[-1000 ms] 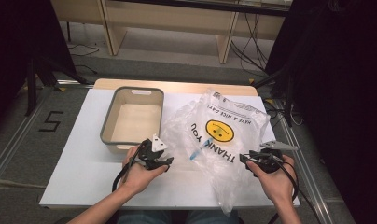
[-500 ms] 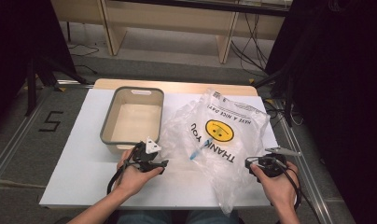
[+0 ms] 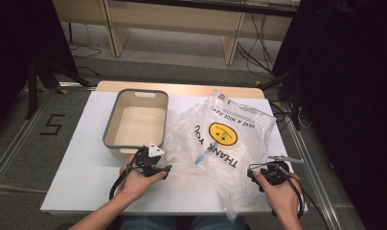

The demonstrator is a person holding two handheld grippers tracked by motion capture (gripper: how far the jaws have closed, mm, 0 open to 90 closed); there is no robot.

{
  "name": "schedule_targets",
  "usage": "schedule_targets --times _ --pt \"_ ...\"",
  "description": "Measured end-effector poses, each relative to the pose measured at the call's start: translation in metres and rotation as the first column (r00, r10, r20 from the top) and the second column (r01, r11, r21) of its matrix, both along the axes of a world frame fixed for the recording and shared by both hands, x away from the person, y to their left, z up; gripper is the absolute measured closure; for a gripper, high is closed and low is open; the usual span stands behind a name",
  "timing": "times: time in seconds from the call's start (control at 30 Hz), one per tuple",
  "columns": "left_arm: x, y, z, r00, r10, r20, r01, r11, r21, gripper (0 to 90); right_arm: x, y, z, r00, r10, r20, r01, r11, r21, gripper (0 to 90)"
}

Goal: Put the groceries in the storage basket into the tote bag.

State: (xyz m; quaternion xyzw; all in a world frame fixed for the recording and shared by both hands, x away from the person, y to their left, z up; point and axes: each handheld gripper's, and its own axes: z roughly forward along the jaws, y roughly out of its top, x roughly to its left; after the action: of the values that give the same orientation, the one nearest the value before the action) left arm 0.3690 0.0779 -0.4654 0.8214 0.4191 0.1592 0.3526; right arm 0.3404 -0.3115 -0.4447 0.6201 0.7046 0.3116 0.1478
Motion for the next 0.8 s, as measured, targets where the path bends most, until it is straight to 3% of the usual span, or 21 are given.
schedule_targets --times 0.23,0.47,0.5,0.57,0.63,0.67,0.73,0.8 --pt "0.001 0.001 -0.001 1.0 0.003 -0.005 -0.003 1.0 0.0 43.6 0.002 0.003 -0.008 0.9981 0.015 -0.059 -0.016 1.0 -0.009 53.1" --pt "0.002 0.0 -0.002 1.0 0.004 -0.005 -0.004 1.0 -0.002 43.7 0.004 0.0 -0.015 0.9962 0.023 -0.083 -0.028 0.998 -0.051 61.6" --pt "0.002 0.0 -0.002 1.0 0.004 -0.005 -0.004 1.0 -0.001 43.7 0.004 -0.001 -0.015 0.9962 0.021 -0.084 -0.026 0.998 -0.057 61.5" --pt "0.002 0.001 -0.002 1.0 0.004 -0.008 -0.004 1.0 0.001 43.8 0.003 -0.001 -0.011 0.999 -0.006 -0.043 0.0 0.992 -0.125 56.9" --pt "0.002 0.0 -0.003 1.0 0.004 -0.007 -0.004 1.0 -0.001 43.8 0.002 -0.003 -0.007 0.9991 -0.041 0.008 0.042 0.988 -0.148 49.8" --pt "0.002 0.0 -0.003 1.0 0.004 -0.007 -0.004 1.0 -0.001 43.8 0.002 -0.003 -0.007 0.9991 -0.041 0.008 0.042 0.988 -0.148 49.8" --pt "0.002 0.0 -0.003 1.0 -0.001 -0.008 0.001 1.0 0.004 43.8 0.003 -0.009 -0.006 0.9946 -0.099 0.03 0.102 0.985 -0.142 41.2" --pt "0.001 0.0 -0.003 0.9999 -0.001 -0.01 0.001 1.0 0.002 43.8 0.004 -0.011 -0.011 0.995 -0.1 0.003 0.1 0.989 -0.113 42.0"
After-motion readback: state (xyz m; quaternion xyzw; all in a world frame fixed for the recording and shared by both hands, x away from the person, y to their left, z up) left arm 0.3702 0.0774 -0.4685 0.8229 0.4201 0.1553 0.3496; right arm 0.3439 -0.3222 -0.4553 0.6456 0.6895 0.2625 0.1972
